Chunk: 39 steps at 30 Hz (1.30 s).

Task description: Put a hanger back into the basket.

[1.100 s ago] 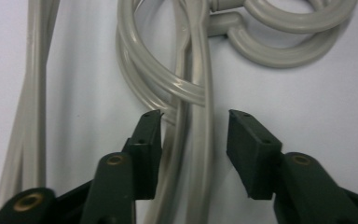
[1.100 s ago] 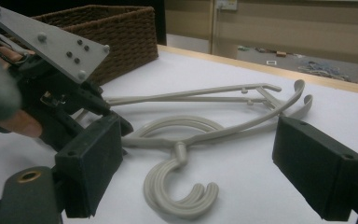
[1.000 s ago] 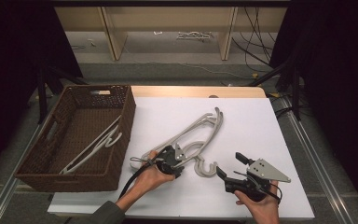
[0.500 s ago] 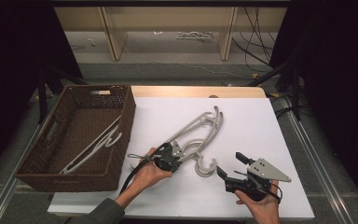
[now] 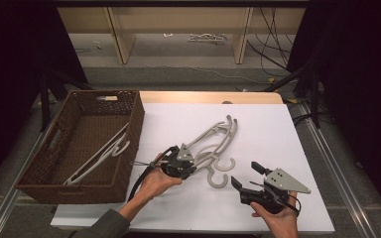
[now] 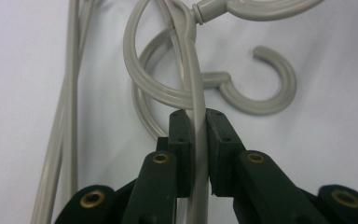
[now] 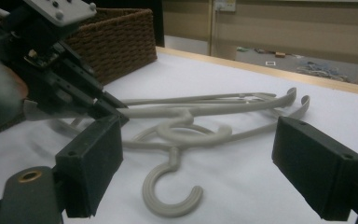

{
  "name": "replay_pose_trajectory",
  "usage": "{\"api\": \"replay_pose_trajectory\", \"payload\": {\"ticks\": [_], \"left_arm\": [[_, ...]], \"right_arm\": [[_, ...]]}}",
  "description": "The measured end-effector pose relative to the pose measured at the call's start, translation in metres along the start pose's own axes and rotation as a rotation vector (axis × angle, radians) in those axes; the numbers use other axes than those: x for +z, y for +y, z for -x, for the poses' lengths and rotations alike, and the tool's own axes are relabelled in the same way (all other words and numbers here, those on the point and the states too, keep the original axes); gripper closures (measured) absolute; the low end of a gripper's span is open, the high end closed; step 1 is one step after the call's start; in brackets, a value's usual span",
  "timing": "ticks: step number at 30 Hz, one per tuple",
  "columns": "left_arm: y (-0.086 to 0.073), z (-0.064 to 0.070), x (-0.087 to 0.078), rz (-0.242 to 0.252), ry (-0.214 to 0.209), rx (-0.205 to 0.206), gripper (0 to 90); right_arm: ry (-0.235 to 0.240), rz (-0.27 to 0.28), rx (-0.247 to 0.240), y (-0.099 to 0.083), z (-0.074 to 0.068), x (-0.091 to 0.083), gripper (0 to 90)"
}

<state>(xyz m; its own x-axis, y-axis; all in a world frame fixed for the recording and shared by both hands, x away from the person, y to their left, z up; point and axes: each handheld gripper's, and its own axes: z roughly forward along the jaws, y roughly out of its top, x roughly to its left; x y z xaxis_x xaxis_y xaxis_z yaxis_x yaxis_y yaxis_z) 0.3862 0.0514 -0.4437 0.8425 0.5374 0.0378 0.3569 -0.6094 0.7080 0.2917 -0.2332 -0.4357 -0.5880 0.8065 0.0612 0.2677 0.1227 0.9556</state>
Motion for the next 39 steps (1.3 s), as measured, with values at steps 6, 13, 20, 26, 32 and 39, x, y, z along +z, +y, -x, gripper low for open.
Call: {"api": "replay_pose_trajectory", "payload": {"ticks": [6, 13, 20, 26, 32, 39], "left_arm": [[0.003, -0.010, -0.015, 0.073, -0.011, -0.071, 81.5], [0.007, -0.017, -0.033, 0.148, -0.050, -0.139, 81.6], [0.013, -0.018, -0.053, 0.218, -0.071, -0.184, 81.6], [0.020, -0.021, -0.075, 0.301, -0.112, -0.224, 81.6], [0.031, -0.025, -0.107, 0.341, -0.096, -0.227, 81.6], [0.032, -0.040, -0.144, 0.365, -0.048, -0.215, 81.6]], "right_arm": [[-0.006, 0.011, 0.001, 0.001, 0.000, -0.001, 17.3], [-0.011, -0.002, -0.006, 0.000, 0.000, -0.002, 17.3], [-0.005, 0.003, 0.001, -0.001, 0.000, 0.000, 17.3], [-0.007, 0.001, 0.005, -0.001, 0.001, 0.000, 17.2], [-0.010, -0.010, 0.004, -0.001, 0.002, -0.001, 17.3], [-0.019, -0.024, 0.000, 0.000, 0.002, -0.001, 17.3]]}}
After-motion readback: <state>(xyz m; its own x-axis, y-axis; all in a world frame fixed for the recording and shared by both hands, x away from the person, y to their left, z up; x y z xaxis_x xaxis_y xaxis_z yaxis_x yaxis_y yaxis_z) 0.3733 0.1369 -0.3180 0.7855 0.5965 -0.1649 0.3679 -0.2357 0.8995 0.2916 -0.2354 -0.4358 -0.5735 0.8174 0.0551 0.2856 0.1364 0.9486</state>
